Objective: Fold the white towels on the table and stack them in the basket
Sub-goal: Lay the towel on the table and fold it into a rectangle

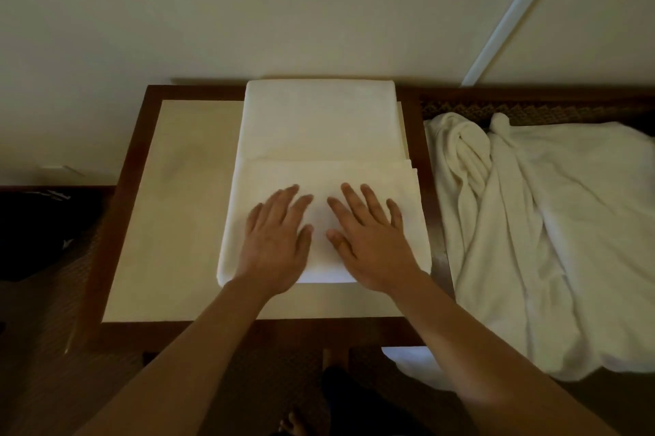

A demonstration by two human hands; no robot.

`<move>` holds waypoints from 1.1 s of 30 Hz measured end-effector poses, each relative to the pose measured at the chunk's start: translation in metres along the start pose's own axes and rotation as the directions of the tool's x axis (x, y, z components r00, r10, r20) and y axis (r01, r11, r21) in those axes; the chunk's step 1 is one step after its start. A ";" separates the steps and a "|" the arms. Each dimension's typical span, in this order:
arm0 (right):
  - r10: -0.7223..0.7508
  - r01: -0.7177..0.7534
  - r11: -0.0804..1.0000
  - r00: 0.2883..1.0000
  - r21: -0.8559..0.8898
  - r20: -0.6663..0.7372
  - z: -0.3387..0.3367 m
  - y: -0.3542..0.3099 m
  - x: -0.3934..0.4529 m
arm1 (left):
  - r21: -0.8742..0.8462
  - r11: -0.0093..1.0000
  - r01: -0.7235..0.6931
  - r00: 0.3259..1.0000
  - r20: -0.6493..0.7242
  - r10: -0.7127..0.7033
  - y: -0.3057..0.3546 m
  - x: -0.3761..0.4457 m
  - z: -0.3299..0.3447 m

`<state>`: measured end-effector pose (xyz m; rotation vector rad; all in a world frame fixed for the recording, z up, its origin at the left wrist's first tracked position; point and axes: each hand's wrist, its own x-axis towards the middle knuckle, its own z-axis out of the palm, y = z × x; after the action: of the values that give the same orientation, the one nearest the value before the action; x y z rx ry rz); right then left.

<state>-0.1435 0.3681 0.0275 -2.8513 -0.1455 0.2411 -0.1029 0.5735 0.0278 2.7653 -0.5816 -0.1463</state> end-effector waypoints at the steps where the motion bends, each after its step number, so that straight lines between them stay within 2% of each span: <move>1: -0.015 0.015 1.000 0.998 -0.006 0.055 0.007 -0.001 0.001 | 0.064 0.996 -0.057 0.992 0.112 0.050 -0.001 0.003 0.006; 2: -0.008 0.010 1.000 0.996 -0.019 0.088 0.011 0.004 0.001 | 0.126 0.988 -0.088 0.980 0.190 0.063 -0.010 0.004 0.010; 4: 0.008 0.000 0.997 0.995 -0.074 0.101 0.014 0.023 -0.007 | 0.181 0.981 -0.075 0.971 0.239 0.030 -0.039 -0.003 0.010; 6: 0.088 -0.077 0.989 0.993 -0.129 0.077 0.011 0.049 -0.014 | 0.191 0.981 -0.006 0.974 0.223 -0.037 -0.071 -0.016 0.005; 9: 0.309 -0.305 0.946 0.951 -0.105 0.018 0.006 0.076 -0.028 | 0.191 0.967 0.168 0.951 0.227 -0.210 -0.102 -0.037 -0.002; 11: 0.333 -0.335 0.941 0.942 -0.046 -0.048 0.007 0.080 -0.044 | 0.143 0.959 0.246 0.952 0.151 -0.267 -0.103 -0.052 -0.007; 12: 0.280 -0.283 0.959 0.956 -0.029 -0.087 0.008 0.078 -0.056 | 0.100 0.969 0.228 0.968 0.084 -0.236 -0.099 -0.061 -0.009; 14: 0.101 -0.108 0.992 0.989 -0.060 -0.105 0.015 0.072 -0.082 | 0.040 0.998 0.048 0.999 -0.010 -0.048 -0.091 -0.078 -0.009; 15: 0.032 -0.040 0.995 0.996 -0.090 -0.084 0.020 0.070 -0.092 | 0.036 0.997 -0.062 0.998 -0.007 0.062 -0.088 -0.086 -0.006; 17: 0.032 -0.038 0.993 0.998 -0.114 -0.055 0.029 0.068 -0.102 | 0.056 0.984 -0.172 0.983 0.075 0.167 -0.086 -0.095 0.001; 21: 0.156 -0.163 0.979 0.986 -0.120 -0.064 0.028 0.063 -0.088 | 0.110 0.982 -0.156 0.987 0.053 0.151 -0.087 -0.083 0.000; 24: 0.191 -0.198 0.967 0.980 -0.161 -0.054 0.017 0.051 -0.076 | 0.193 0.963 -0.188 0.982 0.041 0.184 -0.086 -0.072 -0.006; 26: 0.204 -0.212 0.967 0.977 -0.144 -0.068 0.010 0.041 -0.076 | 0.185 0.972 -0.145 0.989 -0.002 0.148 -0.082 -0.071 -0.011; 28: 0.210 -0.217 0.972 0.974 -0.092 -0.082 0.004 0.036 -0.082 | 0.105 0.992 -0.064 0.997 -0.043 0.069 -0.078 -0.074 -0.019; 30: 0.209 -0.206 0.978 0.972 0.037 -0.105 -0.001 0.033 -0.096 | -0.075 0.997 0.020 0.998 -0.058 -0.025 -0.075 -0.085 -0.031; 33: 0.229 -0.175 0.925 0.965 0.338 -0.126 -0.009 0.029 -0.126 | -0.393 0.894 0.213 0.974 0.015 -0.226 -0.078 -0.115 -0.050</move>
<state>-0.2634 0.3228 0.0471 -2.5399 0.2075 0.0619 -0.1702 0.7024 0.0541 2.4239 -0.1974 -0.2412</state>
